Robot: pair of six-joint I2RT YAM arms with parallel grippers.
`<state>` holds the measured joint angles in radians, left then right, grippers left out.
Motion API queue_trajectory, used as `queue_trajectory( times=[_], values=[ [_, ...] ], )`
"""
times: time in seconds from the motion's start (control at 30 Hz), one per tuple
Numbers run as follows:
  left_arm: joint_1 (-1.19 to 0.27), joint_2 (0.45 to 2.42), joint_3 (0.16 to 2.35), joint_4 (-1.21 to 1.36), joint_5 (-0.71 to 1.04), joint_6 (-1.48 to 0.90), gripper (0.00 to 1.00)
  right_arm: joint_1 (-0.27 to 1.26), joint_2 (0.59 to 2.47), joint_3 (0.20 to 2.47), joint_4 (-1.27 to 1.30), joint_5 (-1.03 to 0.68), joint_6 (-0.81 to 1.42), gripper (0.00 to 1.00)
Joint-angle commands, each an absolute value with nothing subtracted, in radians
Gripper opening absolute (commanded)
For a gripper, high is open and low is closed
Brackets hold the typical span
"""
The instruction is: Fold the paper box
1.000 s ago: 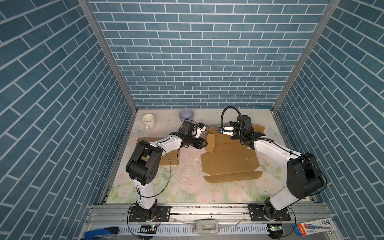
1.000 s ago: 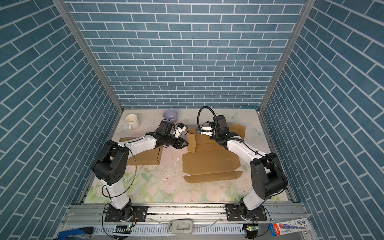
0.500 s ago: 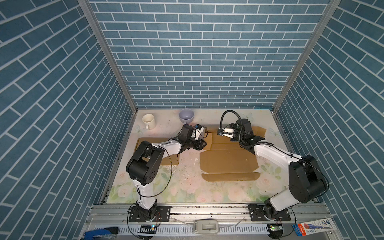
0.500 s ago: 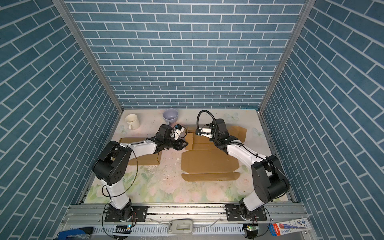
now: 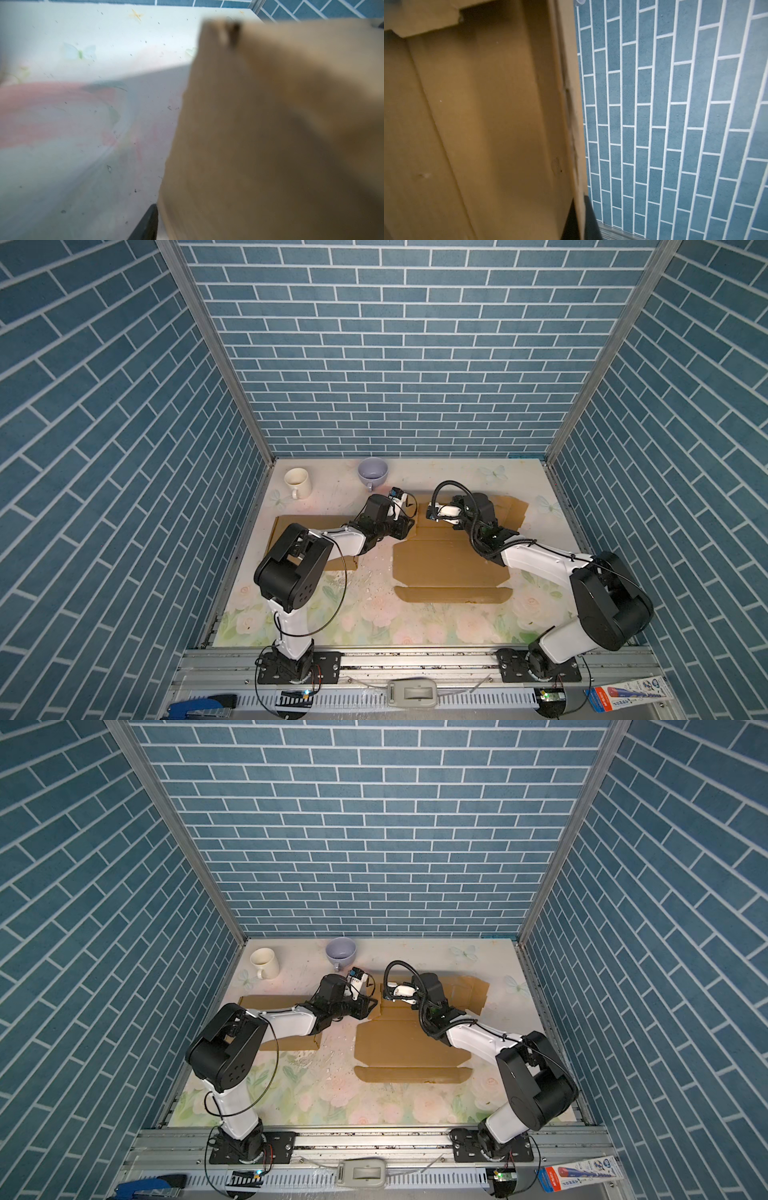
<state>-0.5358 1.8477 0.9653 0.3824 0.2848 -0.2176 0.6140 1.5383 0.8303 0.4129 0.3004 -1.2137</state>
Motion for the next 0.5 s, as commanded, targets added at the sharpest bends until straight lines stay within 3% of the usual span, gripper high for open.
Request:
queue_trajectory(
  times=[0.0,0.33,0.47],
  values=[
    [-0.544,1.850,0.959,0.444,0.199,-0.238,0.44,0.635,1.546,0.785,0.451,0.328,-1.250,0.00],
    [-0.604,1.859,0.939,0.501,0.006,-0.262,0.37,0.746,1.591,0.716,0.560,0.450,-1.279,0.00],
    [-0.621,1.856,0.924,0.525,-0.076,-0.282,0.27,0.769,1.608,0.710,0.599,0.484,-1.284,0.00]
  ],
)
